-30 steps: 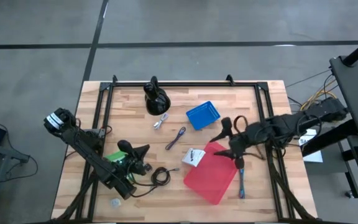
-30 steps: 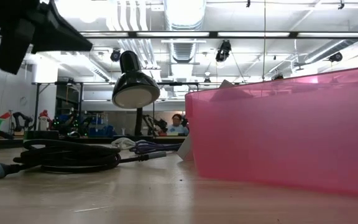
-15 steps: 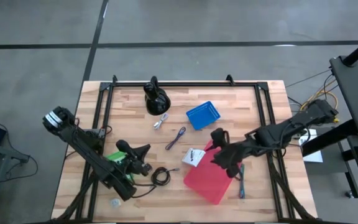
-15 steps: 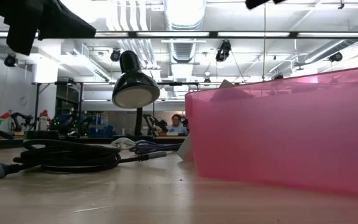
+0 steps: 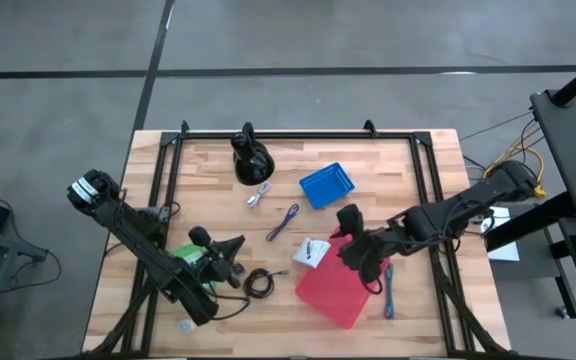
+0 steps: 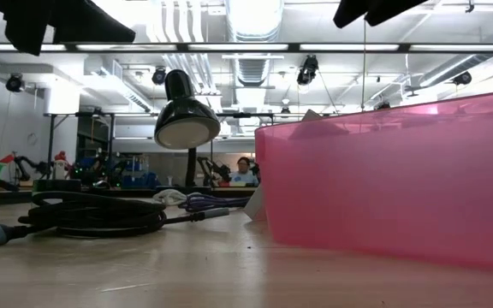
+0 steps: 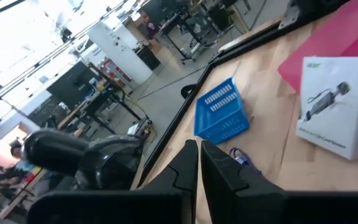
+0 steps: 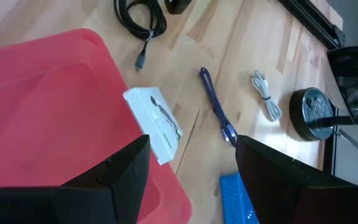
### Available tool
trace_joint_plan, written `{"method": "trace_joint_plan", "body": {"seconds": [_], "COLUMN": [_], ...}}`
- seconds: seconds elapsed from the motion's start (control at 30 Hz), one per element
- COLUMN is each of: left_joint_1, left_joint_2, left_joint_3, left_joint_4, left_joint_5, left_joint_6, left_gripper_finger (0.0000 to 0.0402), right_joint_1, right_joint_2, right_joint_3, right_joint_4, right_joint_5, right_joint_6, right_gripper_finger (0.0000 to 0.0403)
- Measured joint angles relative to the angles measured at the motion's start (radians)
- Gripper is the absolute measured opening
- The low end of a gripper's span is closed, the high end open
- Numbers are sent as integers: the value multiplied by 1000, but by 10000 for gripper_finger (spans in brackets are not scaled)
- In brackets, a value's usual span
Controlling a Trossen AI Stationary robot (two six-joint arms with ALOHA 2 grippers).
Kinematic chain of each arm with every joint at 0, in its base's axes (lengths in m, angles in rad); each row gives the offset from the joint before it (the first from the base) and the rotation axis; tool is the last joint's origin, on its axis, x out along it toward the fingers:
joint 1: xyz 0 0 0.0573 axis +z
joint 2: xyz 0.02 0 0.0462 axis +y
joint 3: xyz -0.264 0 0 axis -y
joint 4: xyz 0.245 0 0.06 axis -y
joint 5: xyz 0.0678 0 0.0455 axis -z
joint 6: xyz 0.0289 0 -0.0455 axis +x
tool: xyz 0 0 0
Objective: Pick and place items into bin
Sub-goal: Put the white card reader box into the green bin
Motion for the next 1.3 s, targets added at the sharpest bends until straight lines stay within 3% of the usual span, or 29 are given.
{"method": "trace_joint_plan", "body": {"seconds": [0.17,0.37,0.47,0.63,0.83,1.07,1.3], "left_joint_1": [2,5,9,9,10,11,14], "left_joint_2": [-1,-44,-93,-212,-334,-456,-453], "left_joint_3": [10,-41,-117,-319,-572,-669,-681], "left_joint_4": [226,624,790,1059,1472,1495,1495], "left_joint_5": [162,486,589,637,781,777,776], "left_joint_6": [279,686,769,801,901,906,907], "left_gripper_finger": [3,3,3,3,3,3,3], "right_joint_1": [0,0,0,0,0,4,4], "right_joint_2": [-5,-6,-6,-6,-8,38,104], "right_joint_3": [0,-2,-2,-4,-12,-26,-24], "right_joint_4": [3,5,4,-1,1,4,10], "right_joint_5": [0,0,0,-1,-3,-4,-3], "right_joint_6": [-1,5,23,33,16,-17,-5], "right_gripper_finger": [224,224,224,224,224,224,224]}}
